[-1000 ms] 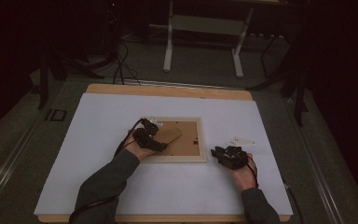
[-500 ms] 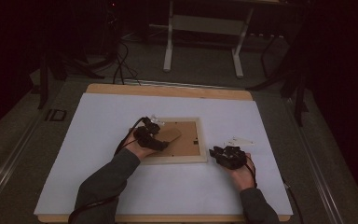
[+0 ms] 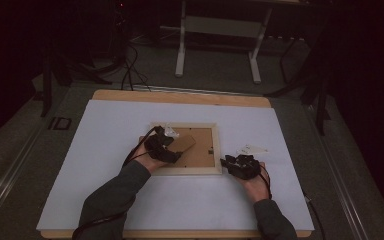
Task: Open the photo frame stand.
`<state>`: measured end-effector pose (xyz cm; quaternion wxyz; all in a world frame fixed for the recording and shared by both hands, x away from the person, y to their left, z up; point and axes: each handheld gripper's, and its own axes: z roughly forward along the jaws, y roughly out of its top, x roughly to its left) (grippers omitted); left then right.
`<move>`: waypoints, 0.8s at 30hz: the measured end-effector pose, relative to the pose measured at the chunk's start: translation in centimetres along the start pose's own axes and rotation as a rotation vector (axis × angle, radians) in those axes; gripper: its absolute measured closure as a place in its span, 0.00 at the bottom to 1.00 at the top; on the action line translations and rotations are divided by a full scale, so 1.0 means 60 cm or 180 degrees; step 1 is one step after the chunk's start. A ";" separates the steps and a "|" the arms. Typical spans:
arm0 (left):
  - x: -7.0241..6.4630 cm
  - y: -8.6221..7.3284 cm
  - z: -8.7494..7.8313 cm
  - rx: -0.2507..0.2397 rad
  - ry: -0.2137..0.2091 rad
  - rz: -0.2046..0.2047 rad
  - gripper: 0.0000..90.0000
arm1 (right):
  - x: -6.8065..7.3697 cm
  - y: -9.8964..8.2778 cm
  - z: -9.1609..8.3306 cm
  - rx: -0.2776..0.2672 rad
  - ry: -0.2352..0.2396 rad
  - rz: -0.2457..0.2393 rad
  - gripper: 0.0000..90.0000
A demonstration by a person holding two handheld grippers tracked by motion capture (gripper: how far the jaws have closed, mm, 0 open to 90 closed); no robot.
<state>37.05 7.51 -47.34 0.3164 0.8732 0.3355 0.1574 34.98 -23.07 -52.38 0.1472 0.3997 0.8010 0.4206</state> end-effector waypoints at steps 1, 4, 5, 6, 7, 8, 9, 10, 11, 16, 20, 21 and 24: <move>0.000 0.000 0.000 0.0000 0.0000 0.0000 0.41 | 0.000 0.000 0.000 0.0000 0.0000 0.0000 0.75; -0.005 0.000 -0.004 -0.0043 0.0034 0.0037 0.41 | -0.005 0.009 0.000 -0.0076 0.0068 0.0088 0.71; -0.005 0.000 -0.004 -0.0043 0.0034 0.0037 0.41 | -0.006 0.011 0.000 -0.0094 0.0091 0.0120 0.70; -0.006 -0.001 -0.006 -0.0055 0.0045 0.0050 0.41 | -0.008 0.013 0.001 -0.0107 0.0111 0.0145 0.70; -0.006 -0.002 -0.006 -0.0064 0.0052 0.0049 0.41 | -0.009 0.015 0.003 -0.0117 0.0129 0.0174 0.69; -0.007 -0.003 -0.007 -0.0068 0.0060 0.0050 0.41 | -0.011 0.017 0.004 -0.0115 0.0134 0.0185 0.68; -0.007 -0.004 -0.007 -0.0070 0.0068 0.0060 0.41 | -0.012 0.020 0.006 -0.0115 0.0132 0.0200 0.67; -0.007 -0.005 -0.008 -0.0077 0.0069 0.0062 0.41 | -0.013 0.022 0.008 -0.0108 0.0129 0.0217 0.66; -0.007 -0.005 -0.008 -0.0077 0.0069 0.0062 0.41 | -0.015 0.024 0.009 -0.0108 0.0131 0.0215 0.66; -0.011 -0.010 -0.011 -0.0123 0.0102 0.0079 0.41 | -0.020 0.040 0.017 -0.0108 0.0163 0.0291 0.61; -0.015 -0.012 -0.014 -0.0148 0.0138 0.0114 0.41 | -0.023 0.053 0.029 -0.0076 0.0180 0.0328 0.58; -0.015 -0.012 -0.014 -0.0148 0.0138 0.0114 0.41 | -0.023 0.055 0.032 -0.0069 0.0196 0.0349 0.58; -0.018 -0.012 -0.017 -0.0169 0.0164 0.0147 0.41 | -0.024 0.064 0.042 -0.0060 0.0243 0.0401 0.56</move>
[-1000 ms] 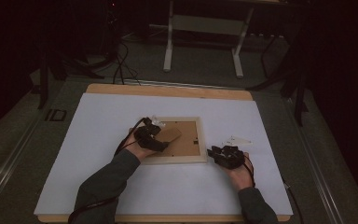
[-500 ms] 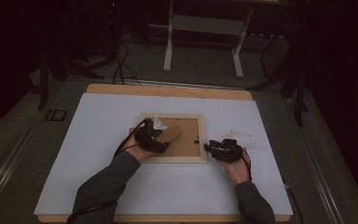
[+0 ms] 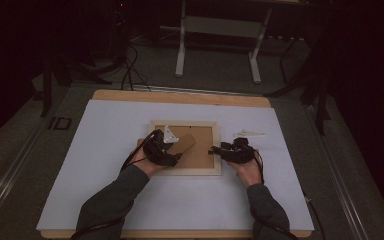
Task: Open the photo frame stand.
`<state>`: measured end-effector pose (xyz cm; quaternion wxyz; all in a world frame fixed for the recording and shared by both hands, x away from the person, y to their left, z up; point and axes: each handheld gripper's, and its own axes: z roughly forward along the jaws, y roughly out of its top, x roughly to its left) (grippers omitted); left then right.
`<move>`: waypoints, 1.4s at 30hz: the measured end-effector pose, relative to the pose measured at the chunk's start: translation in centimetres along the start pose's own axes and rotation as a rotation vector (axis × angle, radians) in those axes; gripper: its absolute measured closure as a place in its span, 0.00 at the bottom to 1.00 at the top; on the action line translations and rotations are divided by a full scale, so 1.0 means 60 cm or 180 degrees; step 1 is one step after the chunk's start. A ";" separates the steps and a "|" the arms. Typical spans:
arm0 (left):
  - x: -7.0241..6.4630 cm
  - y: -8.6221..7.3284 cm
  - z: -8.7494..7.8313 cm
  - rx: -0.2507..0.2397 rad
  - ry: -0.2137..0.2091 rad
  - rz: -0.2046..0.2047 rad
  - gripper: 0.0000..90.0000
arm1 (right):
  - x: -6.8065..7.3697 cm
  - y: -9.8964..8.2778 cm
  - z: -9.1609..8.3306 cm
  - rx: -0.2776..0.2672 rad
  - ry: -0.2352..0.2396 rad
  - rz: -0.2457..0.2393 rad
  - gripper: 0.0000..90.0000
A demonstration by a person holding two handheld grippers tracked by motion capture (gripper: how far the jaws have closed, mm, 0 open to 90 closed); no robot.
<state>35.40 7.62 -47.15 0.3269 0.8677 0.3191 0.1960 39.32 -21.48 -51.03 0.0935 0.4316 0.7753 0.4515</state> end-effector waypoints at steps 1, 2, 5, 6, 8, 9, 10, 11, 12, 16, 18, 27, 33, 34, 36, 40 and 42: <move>-0.001 0.000 0.000 -0.0002 0.0006 0.0007 0.41 | 0.000 0.003 0.004 0.0012 0.0008 0.0008 0.56; -0.001 -0.001 0.000 -0.0005 0.0009 0.0009 0.41 | 0.001 0.005 0.007 0.0016 0.0028 0.0024 0.55; -0.002 -0.001 -0.001 0.0005 0.0024 0.0009 0.41 | 0.001 0.010 0.014 0.0028 0.0003 0.0048 0.53; -0.003 -0.004 -0.002 -0.0015 0.0036 0.0003 0.41 | -0.002 0.014 0.018 0.0033 0.0010 0.0131 0.53; -0.004 -0.005 -0.003 -0.0033 0.0047 0.0012 0.41 | -0.004 0.017 0.022 0.0042 0.0009 0.0187 0.52; -0.005 -0.005 -0.003 -0.0039 0.0052 0.0015 0.41 | -0.005 0.018 0.024 0.0056 0.0004 0.0205 0.52; -0.006 -0.005 -0.004 -0.0046 0.0060 0.0019 0.41 | -0.007 0.019 0.027 0.0058 0.0008 0.0215 0.51; -0.007 -0.005 -0.005 -0.0061 0.0064 0.0016 0.41 | -0.009 0.019 0.029 0.0070 0.0011 0.0248 0.51; -0.008 -0.004 -0.006 -0.0063 0.0065 0.0022 0.41 | -0.011 0.020 0.032 0.0077 0.0024 0.0283 0.50; -0.011 -0.003 -0.009 -0.0072 0.0090 0.0062 0.41 | -0.020 0.023 0.040 0.0082 0.0064 0.0436 0.48; -0.011 -0.004 -0.009 -0.0087 0.0088 0.0056 0.41 | -0.023 0.024 0.043 0.0089 0.0098 0.0492 0.47; -0.013 -0.006 -0.012 -0.0144 0.0075 0.0063 0.41 | -0.031 0.030 0.055 0.0136 0.0299 0.0687 0.43; -0.012 -0.006 -0.012 -0.0162 0.0047 0.0076 0.41 | -0.038 0.028 0.061 0.0170 0.0466 0.0867 0.43; -0.012 -0.006 -0.012 -0.0168 0.0047 0.0080 0.41 | -0.039 0.028 0.060 0.0165 0.0483 0.0896 0.44; -0.013 -0.006 -0.012 -0.0181 0.0047 0.0093 0.41 | -0.042 0.026 0.058 0.0129 0.0518 0.0939 0.46; -0.014 -0.005 -0.012 -0.0182 0.0059 0.0120 0.41 | -0.045 0.023 0.055 0.0083 0.0541 0.1016 0.48; -0.014 -0.003 -0.013 -0.0188 0.0066 0.0128 0.41 | -0.045 0.024 0.053 0.0067 0.0518 0.1023 0.49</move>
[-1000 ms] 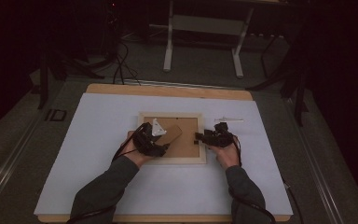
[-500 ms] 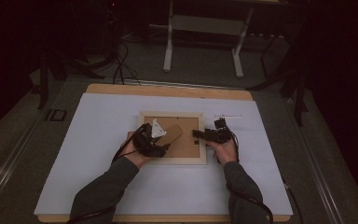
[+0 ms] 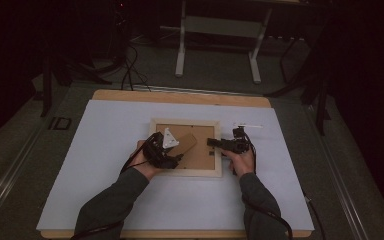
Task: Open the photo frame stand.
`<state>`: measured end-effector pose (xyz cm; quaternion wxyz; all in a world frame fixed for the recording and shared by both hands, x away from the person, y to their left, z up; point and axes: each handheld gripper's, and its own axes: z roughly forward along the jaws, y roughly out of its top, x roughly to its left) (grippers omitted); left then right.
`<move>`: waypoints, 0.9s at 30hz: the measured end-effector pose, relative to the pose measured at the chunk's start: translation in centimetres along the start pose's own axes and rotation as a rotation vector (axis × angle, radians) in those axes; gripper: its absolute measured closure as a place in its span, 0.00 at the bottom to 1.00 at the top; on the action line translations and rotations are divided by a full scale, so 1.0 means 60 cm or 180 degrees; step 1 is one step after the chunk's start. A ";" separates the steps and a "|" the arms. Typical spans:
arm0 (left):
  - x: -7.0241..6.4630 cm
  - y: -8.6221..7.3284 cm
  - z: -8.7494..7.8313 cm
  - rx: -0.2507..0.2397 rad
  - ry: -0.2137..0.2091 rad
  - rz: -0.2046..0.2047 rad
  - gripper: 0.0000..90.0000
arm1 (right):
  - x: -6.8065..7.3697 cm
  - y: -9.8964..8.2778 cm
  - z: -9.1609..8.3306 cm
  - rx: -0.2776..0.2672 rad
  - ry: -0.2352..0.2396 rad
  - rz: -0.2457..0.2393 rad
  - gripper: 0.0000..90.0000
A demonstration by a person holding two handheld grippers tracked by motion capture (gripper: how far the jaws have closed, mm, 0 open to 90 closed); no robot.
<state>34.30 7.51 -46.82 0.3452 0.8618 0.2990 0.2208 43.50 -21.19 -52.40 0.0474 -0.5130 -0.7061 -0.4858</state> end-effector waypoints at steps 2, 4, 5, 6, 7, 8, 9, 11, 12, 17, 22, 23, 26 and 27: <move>0.000 0.002 -0.002 -0.0003 0.0009 0.0019 0.41 | 0.000 0.001 -0.002 -0.0041 0.0007 0.0024 0.50; 0.000 0.002 -0.002 -0.0003 0.0009 0.0019 0.41 | 0.000 0.002 -0.003 -0.0070 0.0015 0.0043 0.50; 0.002 0.004 -0.005 -0.0042 0.0032 0.0028 0.41 | 0.000 0.003 -0.007 -0.0131 0.0061 0.0076 0.54; 0.003 0.005 -0.006 -0.0049 0.0035 0.0039 0.41 | 0.000 0.003 -0.009 -0.0169 0.0080 0.0097 0.55; 0.004 0.005 -0.008 -0.0058 0.0029 0.0032 0.41 | 0.000 0.004 -0.010 -0.0208 0.0102 0.0113 0.56; 0.004 0.005 -0.008 -0.0058 0.0029 0.0032 0.41 | 0.000 0.004 -0.012 -0.0237 0.0121 0.0123 0.57; 0.005 0.005 -0.009 -0.0081 0.0032 0.0021 0.41 | 0.000 0.004 -0.012 -0.0237 0.0121 0.0123 0.57; 0.007 0.005 -0.011 -0.0104 0.0035 0.0015 0.41 | 0.001 0.006 -0.015 -0.0299 0.0151 0.0144 0.59; 0.007 0.005 -0.012 -0.0122 0.0042 0.0008 0.41 | 0.002 0.006 -0.016 -0.0326 0.0170 0.0160 0.59; 0.010 0.003 -0.014 -0.0154 0.0038 0.0003 0.41 | 0.006 0.009 -0.018 -0.0400 0.0195 0.0166 0.61; 0.011 -0.001 -0.015 -0.0176 0.0017 -0.0033 0.41 | 0.006 0.009 -0.021 -0.0419 0.0211 0.0172 0.62; 0.011 -0.002 -0.015 -0.0189 0.0011 -0.0046 0.41 | 0.006 0.008 -0.022 -0.0431 0.0229 0.0181 0.62; 0.014 -0.005 -0.016 -0.0215 -0.0010 -0.0088 0.41 | 0.007 0.008 -0.024 -0.0486 0.0263 0.0176 0.64; 0.015 -0.007 -0.017 -0.0230 -0.0026 -0.0118 0.41 | 0.008 0.008 -0.024 -0.0498 0.0274 0.0171 0.64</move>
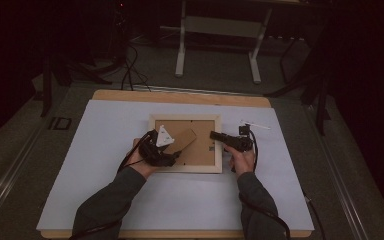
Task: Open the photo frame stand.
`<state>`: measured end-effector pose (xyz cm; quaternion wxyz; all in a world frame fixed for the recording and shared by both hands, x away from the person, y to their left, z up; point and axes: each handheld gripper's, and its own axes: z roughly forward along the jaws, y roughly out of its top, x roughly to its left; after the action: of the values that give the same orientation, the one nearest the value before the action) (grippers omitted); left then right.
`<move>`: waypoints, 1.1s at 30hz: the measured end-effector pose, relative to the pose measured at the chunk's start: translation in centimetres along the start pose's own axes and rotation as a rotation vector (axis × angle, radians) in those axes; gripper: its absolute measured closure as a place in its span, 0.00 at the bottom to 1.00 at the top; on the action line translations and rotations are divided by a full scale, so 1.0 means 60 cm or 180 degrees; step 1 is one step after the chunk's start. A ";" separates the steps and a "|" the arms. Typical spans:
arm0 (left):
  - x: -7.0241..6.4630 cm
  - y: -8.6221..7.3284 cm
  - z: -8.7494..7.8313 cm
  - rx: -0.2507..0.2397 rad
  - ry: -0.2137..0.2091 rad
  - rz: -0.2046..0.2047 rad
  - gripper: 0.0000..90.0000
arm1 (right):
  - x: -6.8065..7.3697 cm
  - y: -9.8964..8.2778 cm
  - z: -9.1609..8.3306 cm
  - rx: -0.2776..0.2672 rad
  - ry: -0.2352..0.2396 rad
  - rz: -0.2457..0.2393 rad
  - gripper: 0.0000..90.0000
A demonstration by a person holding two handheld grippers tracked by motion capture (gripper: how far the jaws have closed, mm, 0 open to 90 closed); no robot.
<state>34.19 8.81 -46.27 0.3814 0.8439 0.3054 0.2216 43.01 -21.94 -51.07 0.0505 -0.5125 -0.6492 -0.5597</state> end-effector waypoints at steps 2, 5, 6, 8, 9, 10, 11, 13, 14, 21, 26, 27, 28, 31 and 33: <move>0.002 -0.001 -0.002 -0.0008 -0.0013 -0.0008 0.41 | 0.001 0.000 -0.002 -0.0031 0.0044 0.0021 0.65; 0.002 -0.002 -0.003 -0.0022 -0.0027 -0.0036 0.41 | 0.001 0.000 -0.004 -0.0053 0.0076 0.0011 0.66; 0.004 -0.002 -0.003 -0.0013 -0.0040 -0.0044 0.41 | 0.001 0.000 -0.004 -0.0053 0.0083 0.0008 0.66; 0.006 -0.003 -0.003 -0.0001 -0.0072 -0.0082 0.41 | 0.001 0.000 -0.006 -0.0063 0.0109 -0.0010 0.66; 0.008 -0.003 -0.004 -0.0006 -0.0093 -0.0101 0.41 | 0.001 0.000 -0.006 -0.0068 0.0121 -0.0017 0.67; 0.009 -0.004 -0.004 -0.0010 -0.0105 -0.0119 0.41 | 0.001 0.000 -0.007 -0.0069 0.0126 -0.0032 0.67; 0.010 -0.005 -0.003 -0.0005 -0.0122 -0.0139 0.41 | 0.002 0.001 -0.008 -0.0064 0.0130 -0.0041 0.67; 0.012 -0.006 -0.003 0.0016 -0.0160 -0.0175 0.41 | 0.002 0.002 -0.010 -0.0064 0.0128 -0.0077 0.67; 0.014 -0.007 -0.003 0.0012 -0.0182 -0.0198 0.41 | 0.002 0.002 -0.010 -0.0065 0.0132 -0.0089 0.67; 0.031 -0.015 -0.004 -0.0057 -0.0436 -0.0535 0.43 | 0.004 0.002 -0.015 -0.0096 0.0191 -0.0146 0.68; 0.038 -0.021 -0.002 -0.0068 -0.0532 -0.0670 0.44 | 0.006 0.001 -0.017 -0.0129 0.0216 -0.0172 0.68; 0.042 -0.023 -0.001 -0.0066 -0.0604 -0.0761 0.45 | 0.007 0.001 -0.017 -0.0132 0.0221 -0.0177 0.68; 0.042 -0.023 -0.001 -0.0066 -0.0604 -0.0761 0.45 | 0.007 0.001 -0.017 -0.0134 0.0226 -0.0183 0.68; 0.045 -0.023 0.003 -0.0001 -0.0695 -0.0850 0.45 | 0.007 0.001 -0.018 -0.0137 0.0234 -0.0202 0.69; 0.047 -0.022 0.003 0.0029 -0.0708 -0.0852 0.45 | 0.007 0.001 -0.018 -0.0142 0.0243 -0.0222 0.68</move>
<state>35.83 11.34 -47.03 0.4351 0.8167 0.3720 0.0727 42.32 -22.55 -50.33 0.0442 -0.4689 -0.6517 -0.5945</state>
